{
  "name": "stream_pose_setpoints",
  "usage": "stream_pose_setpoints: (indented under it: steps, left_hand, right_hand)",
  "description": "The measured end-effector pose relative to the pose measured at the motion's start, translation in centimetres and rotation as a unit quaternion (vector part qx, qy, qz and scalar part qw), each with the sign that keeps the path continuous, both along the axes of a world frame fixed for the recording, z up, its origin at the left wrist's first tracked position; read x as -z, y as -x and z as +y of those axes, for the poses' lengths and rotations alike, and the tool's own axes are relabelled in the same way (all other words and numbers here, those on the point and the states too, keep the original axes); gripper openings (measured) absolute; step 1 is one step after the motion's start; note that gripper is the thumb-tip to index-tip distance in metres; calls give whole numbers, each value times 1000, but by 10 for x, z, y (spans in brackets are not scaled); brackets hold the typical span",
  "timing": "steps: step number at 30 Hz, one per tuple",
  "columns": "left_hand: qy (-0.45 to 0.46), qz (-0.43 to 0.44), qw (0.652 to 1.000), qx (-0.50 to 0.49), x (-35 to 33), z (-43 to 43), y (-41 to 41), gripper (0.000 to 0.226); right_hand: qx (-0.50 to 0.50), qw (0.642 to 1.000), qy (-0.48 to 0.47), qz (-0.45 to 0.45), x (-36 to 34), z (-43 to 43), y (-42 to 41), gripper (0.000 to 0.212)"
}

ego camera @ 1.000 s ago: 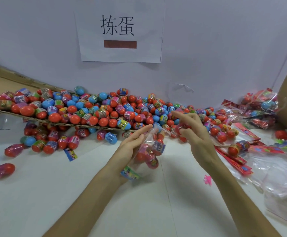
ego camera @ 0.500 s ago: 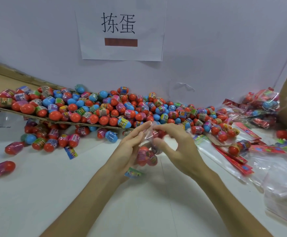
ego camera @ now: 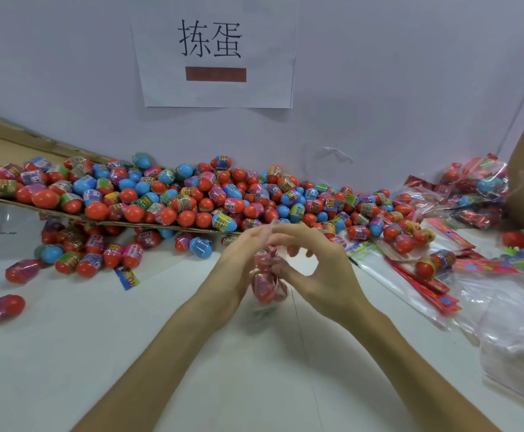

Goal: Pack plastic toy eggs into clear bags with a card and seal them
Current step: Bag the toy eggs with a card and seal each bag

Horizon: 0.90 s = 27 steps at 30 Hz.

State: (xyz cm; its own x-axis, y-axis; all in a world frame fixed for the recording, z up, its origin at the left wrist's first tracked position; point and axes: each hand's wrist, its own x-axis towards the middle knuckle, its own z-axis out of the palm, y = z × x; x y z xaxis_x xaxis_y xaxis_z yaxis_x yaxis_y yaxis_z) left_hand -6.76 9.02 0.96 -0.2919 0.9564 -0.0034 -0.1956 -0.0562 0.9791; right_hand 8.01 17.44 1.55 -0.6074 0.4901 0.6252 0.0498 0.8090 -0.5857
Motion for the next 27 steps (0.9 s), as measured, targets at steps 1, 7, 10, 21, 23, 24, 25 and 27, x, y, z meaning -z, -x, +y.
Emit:
stream_pose_setpoints:
  steps: [1, 7, 10, 21, 23, 24, 25, 27]
  left_hand:
    - [11, 30, 999, -30, -1, 0, -2, 62]
    - [-46, 139, 984, -99, 4, -2, -4, 58]
    - [-66, 194, 965, -161, 3, -1, -3, 13]
    - [-64, 107, 987, -100, 2, 0, 4, 37]
    - [-22, 106, 993, -51, 4, 1, 4, 45]
    - [-15, 115, 993, -31, 6, 1, 3, 38]
    - [-15, 123, 992, -19, 7, 2, 3, 30]
    - [-31, 109, 993, -16, 6, 1, 2, 21]
  right_hand:
    - [17, 1000, -8, 3, 1, 0, 0, 53]
    - [67, 995, -64, -27, 2, 6, -2, 48]
    - [38, 996, -67, -43, 2, 4, -1, 40]
    - [66, 997, -20, -18, -3, 4, -3, 14]
    - [76, 997, 6, 26, -6, 6, -5, 14]
    - [82, 995, 22, 45, -7, 7, -6, 15]
    - [89, 994, 37, 58, -8, 7, -6, 15]
    - [106, 990, 66, 69, -10, 8, -6, 15]
